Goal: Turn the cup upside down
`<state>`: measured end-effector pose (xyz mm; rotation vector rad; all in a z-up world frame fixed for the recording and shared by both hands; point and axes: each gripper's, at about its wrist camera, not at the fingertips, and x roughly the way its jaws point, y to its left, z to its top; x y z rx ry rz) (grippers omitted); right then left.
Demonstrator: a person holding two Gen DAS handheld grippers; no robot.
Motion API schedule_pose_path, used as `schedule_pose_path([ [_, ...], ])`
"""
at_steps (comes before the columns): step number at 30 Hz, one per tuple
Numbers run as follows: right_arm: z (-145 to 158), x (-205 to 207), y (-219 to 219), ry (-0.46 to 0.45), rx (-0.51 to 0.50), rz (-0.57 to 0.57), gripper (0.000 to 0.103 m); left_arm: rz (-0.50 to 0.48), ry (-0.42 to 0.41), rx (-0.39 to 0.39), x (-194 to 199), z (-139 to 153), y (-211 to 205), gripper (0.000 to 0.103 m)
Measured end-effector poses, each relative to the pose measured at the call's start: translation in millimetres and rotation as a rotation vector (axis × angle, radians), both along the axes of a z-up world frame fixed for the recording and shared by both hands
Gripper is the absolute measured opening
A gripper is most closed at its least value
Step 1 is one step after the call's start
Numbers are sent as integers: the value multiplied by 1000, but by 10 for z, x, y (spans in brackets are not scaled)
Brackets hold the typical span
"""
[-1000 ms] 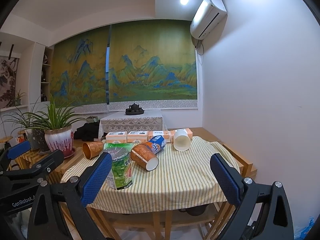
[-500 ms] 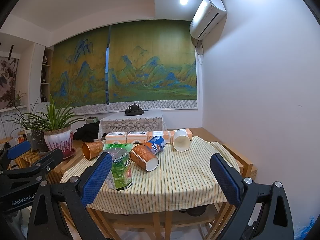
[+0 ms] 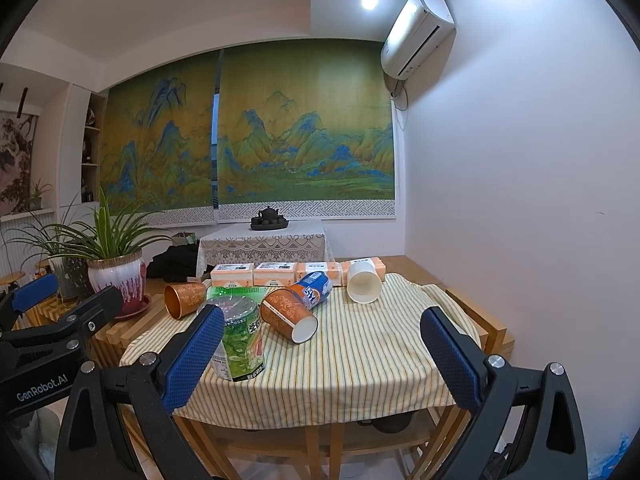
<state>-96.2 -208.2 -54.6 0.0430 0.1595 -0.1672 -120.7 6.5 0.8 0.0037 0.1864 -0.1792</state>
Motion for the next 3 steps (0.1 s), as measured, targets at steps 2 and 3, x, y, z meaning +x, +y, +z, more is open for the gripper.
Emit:
schedule_pose_path([
  [2, 1, -2, 2, 0, 0, -2, 97, -4, -1, 1, 5, -7, -6, 103],
  [3, -6, -2, 5, 2, -1, -2, 97, 4, -3, 4, 8, -14, -11, 103],
])
